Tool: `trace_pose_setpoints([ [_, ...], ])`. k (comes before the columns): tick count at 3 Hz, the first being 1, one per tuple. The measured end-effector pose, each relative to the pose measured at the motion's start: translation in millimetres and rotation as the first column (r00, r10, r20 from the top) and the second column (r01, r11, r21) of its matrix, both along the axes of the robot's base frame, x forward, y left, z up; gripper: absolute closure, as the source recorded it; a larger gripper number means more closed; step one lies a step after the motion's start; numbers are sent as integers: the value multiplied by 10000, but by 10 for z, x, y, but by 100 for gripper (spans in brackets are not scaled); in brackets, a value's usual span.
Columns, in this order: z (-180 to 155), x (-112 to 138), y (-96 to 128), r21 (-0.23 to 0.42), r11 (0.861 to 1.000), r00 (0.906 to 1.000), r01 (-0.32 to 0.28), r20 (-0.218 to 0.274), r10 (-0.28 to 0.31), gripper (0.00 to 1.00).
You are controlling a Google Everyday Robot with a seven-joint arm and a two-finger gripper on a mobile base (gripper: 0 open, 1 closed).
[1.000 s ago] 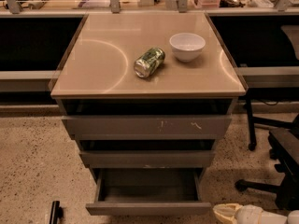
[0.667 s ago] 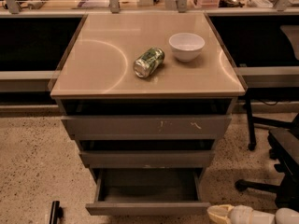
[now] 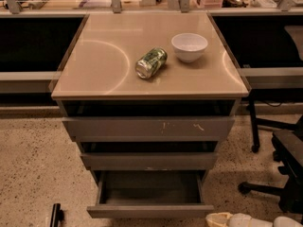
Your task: Close bottom drawer
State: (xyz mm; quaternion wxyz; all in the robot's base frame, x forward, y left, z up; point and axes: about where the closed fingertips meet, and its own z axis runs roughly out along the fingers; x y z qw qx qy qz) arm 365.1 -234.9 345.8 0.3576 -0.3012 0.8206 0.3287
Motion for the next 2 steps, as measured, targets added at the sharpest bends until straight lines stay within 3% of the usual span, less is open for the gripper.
trace_pose_setpoints([
  [1, -216, 186, -38, 242, 9997, 10000, -38, -57, 39, 100],
  [2, -688, 482, -52, 714, 9974, 9992, -136, -377, 163, 100],
])
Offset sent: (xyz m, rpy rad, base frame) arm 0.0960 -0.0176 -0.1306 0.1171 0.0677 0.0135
